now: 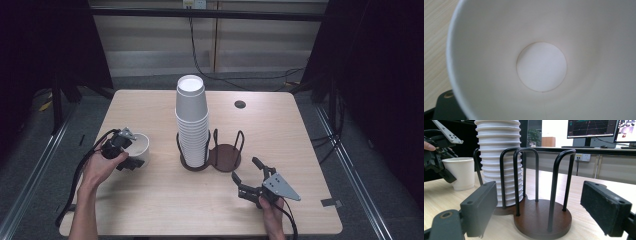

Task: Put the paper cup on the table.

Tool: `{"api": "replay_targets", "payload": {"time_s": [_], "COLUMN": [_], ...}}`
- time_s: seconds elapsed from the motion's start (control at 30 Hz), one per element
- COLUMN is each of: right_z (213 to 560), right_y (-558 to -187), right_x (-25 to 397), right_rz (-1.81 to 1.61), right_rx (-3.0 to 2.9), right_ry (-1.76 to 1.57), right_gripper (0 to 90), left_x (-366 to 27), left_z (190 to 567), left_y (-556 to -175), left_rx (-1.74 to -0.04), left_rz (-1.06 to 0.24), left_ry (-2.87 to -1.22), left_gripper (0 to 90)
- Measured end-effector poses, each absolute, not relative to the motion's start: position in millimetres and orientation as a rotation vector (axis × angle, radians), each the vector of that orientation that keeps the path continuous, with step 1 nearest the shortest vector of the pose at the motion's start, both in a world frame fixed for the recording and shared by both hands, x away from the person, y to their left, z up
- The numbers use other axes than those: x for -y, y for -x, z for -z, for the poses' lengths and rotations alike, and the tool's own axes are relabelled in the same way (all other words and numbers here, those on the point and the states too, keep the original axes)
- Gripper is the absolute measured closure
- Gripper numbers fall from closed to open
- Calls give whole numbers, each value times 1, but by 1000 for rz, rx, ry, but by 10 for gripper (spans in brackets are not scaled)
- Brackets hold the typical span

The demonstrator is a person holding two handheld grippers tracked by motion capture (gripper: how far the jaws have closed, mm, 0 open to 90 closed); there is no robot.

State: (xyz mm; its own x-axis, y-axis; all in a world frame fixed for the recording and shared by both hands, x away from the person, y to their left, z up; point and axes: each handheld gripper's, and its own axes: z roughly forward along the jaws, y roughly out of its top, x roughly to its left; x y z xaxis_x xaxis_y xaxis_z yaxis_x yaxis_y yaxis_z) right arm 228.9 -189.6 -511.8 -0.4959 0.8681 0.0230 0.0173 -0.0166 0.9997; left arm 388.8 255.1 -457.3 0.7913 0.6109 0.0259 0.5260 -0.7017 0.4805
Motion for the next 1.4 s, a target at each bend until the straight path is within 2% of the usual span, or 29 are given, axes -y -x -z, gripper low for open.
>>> {"api": "replay_targets", "payload": {"time_s": [0.33, 0.7, 1.07, 1.4], "right_z": [512, 512, 512, 512], "right_y": [-228, -228, -228, -228], "right_x": [190, 190, 190, 190], "right_rz": [-1590, -1591, -1591, -1590], "right_rx": [-1581, -1581, -1581, -1581], "right_ry": [-945, -945, -945, -946], "right_gripper": [133, 133, 133, 133], "left_x": [-269, -295, -298, -283], "left_z": [444, 436, 424, 427], "left_y": [-365, -341, -315, -284], "left_rx": [-859, -916, -913, -862], "left_rz": [-346, -396, -482, -525], "left_ry": [-2402, -2178, -2014, -1849], "left_gripper": [159, 159, 160, 175]}}
